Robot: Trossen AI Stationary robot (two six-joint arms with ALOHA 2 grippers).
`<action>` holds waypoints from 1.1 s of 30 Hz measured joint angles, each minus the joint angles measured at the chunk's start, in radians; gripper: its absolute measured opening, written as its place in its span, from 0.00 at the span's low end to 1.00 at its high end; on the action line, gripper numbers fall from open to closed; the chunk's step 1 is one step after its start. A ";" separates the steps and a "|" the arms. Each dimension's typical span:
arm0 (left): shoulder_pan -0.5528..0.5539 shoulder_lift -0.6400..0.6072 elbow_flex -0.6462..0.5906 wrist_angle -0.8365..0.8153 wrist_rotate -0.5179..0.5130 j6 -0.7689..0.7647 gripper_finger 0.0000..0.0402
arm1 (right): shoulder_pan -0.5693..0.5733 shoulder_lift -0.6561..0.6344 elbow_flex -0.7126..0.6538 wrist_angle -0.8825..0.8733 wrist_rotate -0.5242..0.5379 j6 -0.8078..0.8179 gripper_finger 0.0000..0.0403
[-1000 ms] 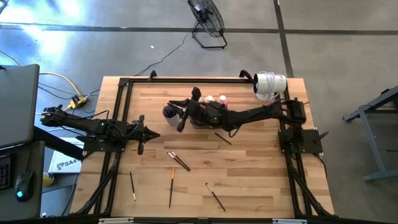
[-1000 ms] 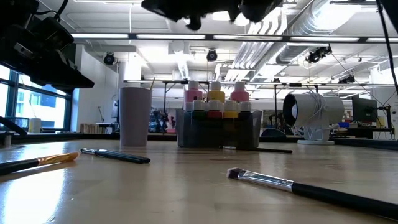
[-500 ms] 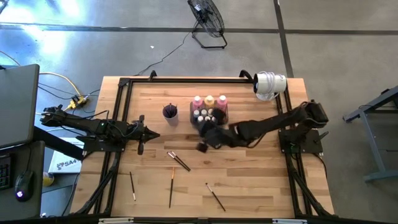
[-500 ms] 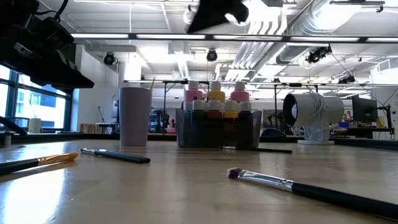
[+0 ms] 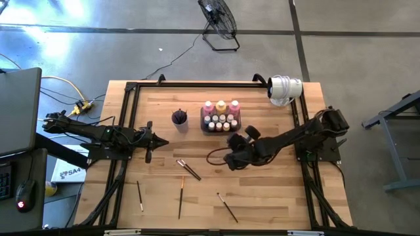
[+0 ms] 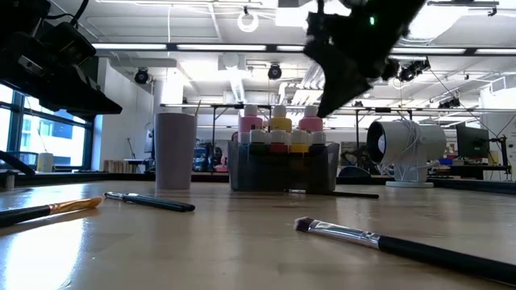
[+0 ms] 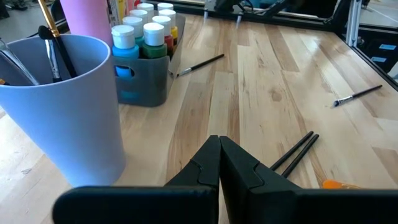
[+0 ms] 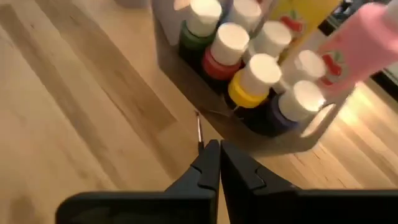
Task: Pick & Place Paint Supplies
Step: Put the silver paint brush into the purple cup
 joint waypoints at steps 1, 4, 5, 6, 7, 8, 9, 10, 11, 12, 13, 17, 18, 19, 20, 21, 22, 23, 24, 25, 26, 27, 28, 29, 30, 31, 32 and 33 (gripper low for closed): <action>0.000 0.000 0.000 0.000 0.000 0.000 0.00 | -0.011 -0.002 -0.029 0.050 -0.020 -0.007 0.01; 0.000 0.000 0.000 0.000 0.000 0.000 0.00 | -0.059 -0.021 -0.132 0.262 -0.175 -0.092 0.01; 0.000 0.000 0.000 0.000 0.000 0.000 0.00 | -0.079 -0.024 -0.167 0.349 -0.236 -0.134 0.01; 0.000 0.000 0.000 0.000 0.000 0.000 0.00 | -0.103 -0.025 -0.203 0.440 -0.302 -0.172 0.01; 0.000 0.000 0.000 0.000 0.000 0.000 0.00 | -0.124 -0.026 -0.236 0.514 -0.359 -0.204 0.01; 0.000 0.000 0.000 0.000 0.000 0.000 0.00 | -0.144 -0.032 -0.266 0.558 -0.399 -0.233 0.01; 0.000 0.000 0.000 0.000 0.000 0.000 0.00 | -0.167 -0.036 -0.290 0.582 -0.425 -0.252 0.01; 0.000 0.000 0.000 0.000 0.000 0.000 0.00 | -0.189 -0.038 -0.307 0.594 -0.439 -0.255 0.01; 0.000 0.000 0.000 0.000 0.000 0.000 0.00 | -0.209 -0.038 -0.319 0.593 -0.443 -0.240 0.01; 0.000 0.000 0.000 0.000 0.000 0.000 0.00 | -0.226 -0.037 -0.331 0.575 -0.444 -0.210 0.01; 0.000 0.000 0.000 0.000 0.000 0.000 0.00 | -0.238 -0.037 -0.342 0.545 -0.437 -0.184 0.01; 0.000 0.000 0.000 0.000 0.000 0.000 0.00 | -0.240 -0.036 -0.355 0.524 -0.422 -0.126 0.01; 0.000 0.000 0.000 0.000 0.000 0.001 0.00 | -0.234 -0.036 -0.357 0.521 -0.422 -0.117 0.01; 0.000 0.000 0.000 0.000 0.000 0.002 0.00 | -0.228 -0.036 -0.358 0.518 -0.423 -0.113 0.01; 0.000 0.000 0.000 0.000 0.000 0.003 0.00 | -0.222 -0.036 -0.358 0.517 -0.430 -0.111 0.01; 0.000 0.000 0.000 0.000 0.000 0.003 0.00 | -0.216 -0.036 -0.358 0.518 -0.439 -0.109 0.01; 0.000 0.000 0.000 0.000 -0.001 0.003 0.00 | -0.208 -0.036 -0.358 0.519 -0.440 -0.106 0.01; 0.000 0.000 0.000 0.000 -0.001 0.003 0.00 | -0.200 -0.036 -0.358 0.518 -0.438 -0.100 0.01; 0.000 0.000 0.000 0.000 -0.001 0.003 0.00 | -0.191 -0.033 -0.358 0.518 -0.430 -0.092 0.01; 0.000 0.000 0.000 0.000 -0.001 0.003 0.00 | -0.184 -0.032 -0.358 0.516 -0.416 -0.084 0.01; 0.000 0.000 0.000 0.000 -0.001 0.003 0.00 | -0.177 -0.031 -0.358 0.507 -0.403 -0.079 0.01; 0.000 0.000 0.000 0.000 -0.001 0.003 0.00 | -0.172 -0.031 -0.358 0.503 -0.390 -0.076 0.01; 0.000 0.000 0.000 0.000 -0.002 0.004 0.00 | -0.168 -0.031 -0.358 0.503 -0.378 -0.074 0.01; 0.000 0.000 0.000 0.000 -0.002 0.003 0.00 | -0.165 -0.031 -0.358 0.501 -0.372 -0.066 0.01; 0.000 0.000 0.000 0.000 -0.002 0.003 0.00 | -0.165 -0.029 -0.358 0.497 -0.366 -0.058 0.01; 0.000 0.000 0.000 0.000 -0.002 0.003 0.00 | -0.165 -0.028 -0.358 0.488 -0.354 -0.052 0.01; 0.000 0.000 0.000 0.000 -0.002 0.003 0.00 | -0.164 -0.028 -0.358 0.478 -0.337 -0.050 0.01; 0.000 0.000 0.000 0.000 -0.002 0.003 0.00 | -0.161 -0.028 -0.358 0.471 -0.320 -0.050 0.01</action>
